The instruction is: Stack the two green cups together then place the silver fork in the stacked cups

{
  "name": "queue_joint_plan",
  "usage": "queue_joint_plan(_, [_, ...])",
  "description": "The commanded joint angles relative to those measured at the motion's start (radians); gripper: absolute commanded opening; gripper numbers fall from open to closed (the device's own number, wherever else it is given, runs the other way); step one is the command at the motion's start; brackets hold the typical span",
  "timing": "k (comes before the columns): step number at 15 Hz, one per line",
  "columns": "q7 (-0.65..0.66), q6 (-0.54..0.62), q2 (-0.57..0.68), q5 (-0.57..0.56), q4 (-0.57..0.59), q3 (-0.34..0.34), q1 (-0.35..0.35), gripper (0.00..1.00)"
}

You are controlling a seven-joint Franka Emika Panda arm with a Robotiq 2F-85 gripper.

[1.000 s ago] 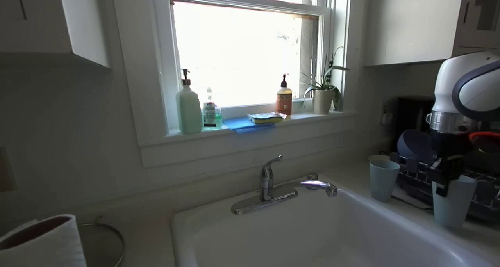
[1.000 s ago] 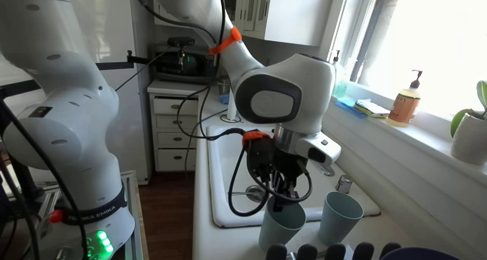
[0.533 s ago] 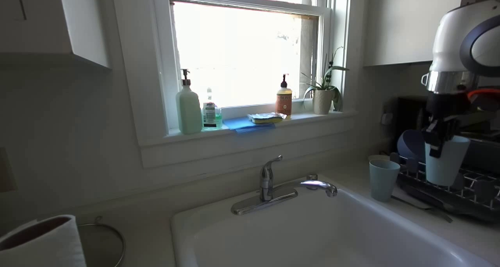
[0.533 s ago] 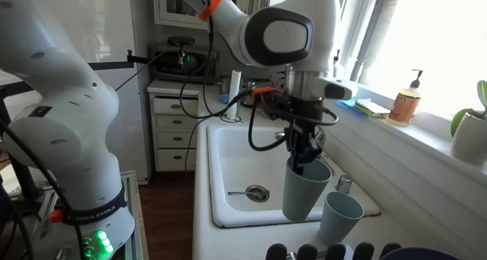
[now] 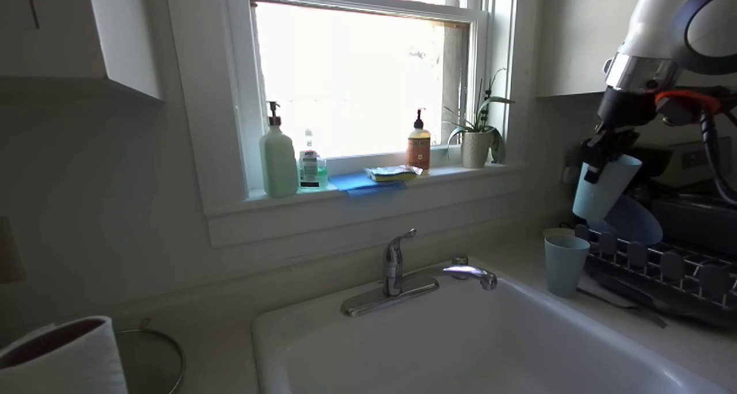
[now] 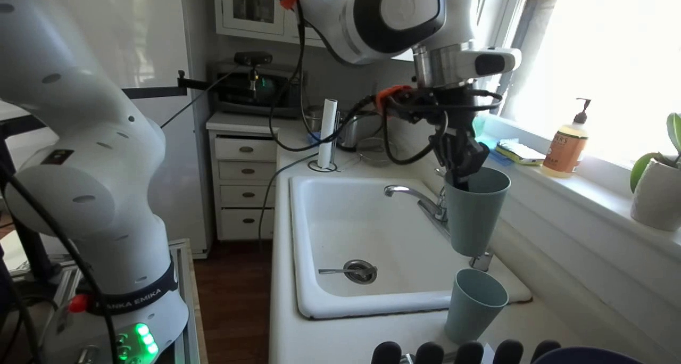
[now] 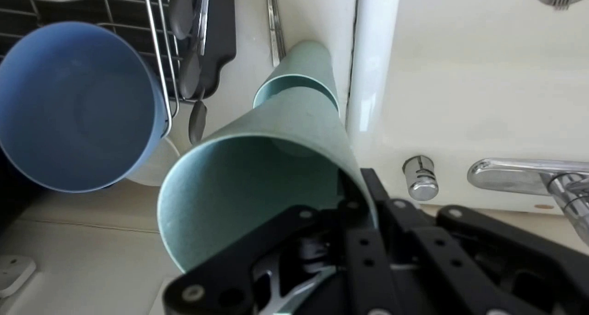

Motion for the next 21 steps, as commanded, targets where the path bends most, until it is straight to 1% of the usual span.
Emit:
queue_joint_plan(1, [0.037,0.088,0.103,-0.001,0.050,-0.008,-0.007,0.01])
queue_joint_plan(4, [0.028,0.124,0.166,0.011,0.064,-0.023,-0.004,0.01])
queue_joint_plan(7, [0.026,0.125,0.216,0.011,0.084,-0.034,-0.002,0.01])
queue_joint_plan(10, [0.033,0.114,0.259,0.001,0.109,-0.042,-0.001,0.01])
queue_joint_plan(13, [0.007,0.094,0.304,0.043,0.133,-0.054,0.008,0.01])
queue_joint_plan(17, [0.017,0.094,0.360,0.048,0.157,-0.061,0.009,0.01])
queue_joint_plan(18, [0.023,0.095,0.372,0.046,0.162,-0.064,0.008,0.29])
queue_joint_plan(19, [0.023,0.091,0.381,0.048,0.167,-0.066,0.009,0.30])
queue_joint_plan(20, [0.018,0.090,0.385,0.055,0.170,-0.067,0.010,0.35])
queue_joint_plan(21, [0.012,0.085,0.385,0.065,0.171,-0.067,0.013,0.43])
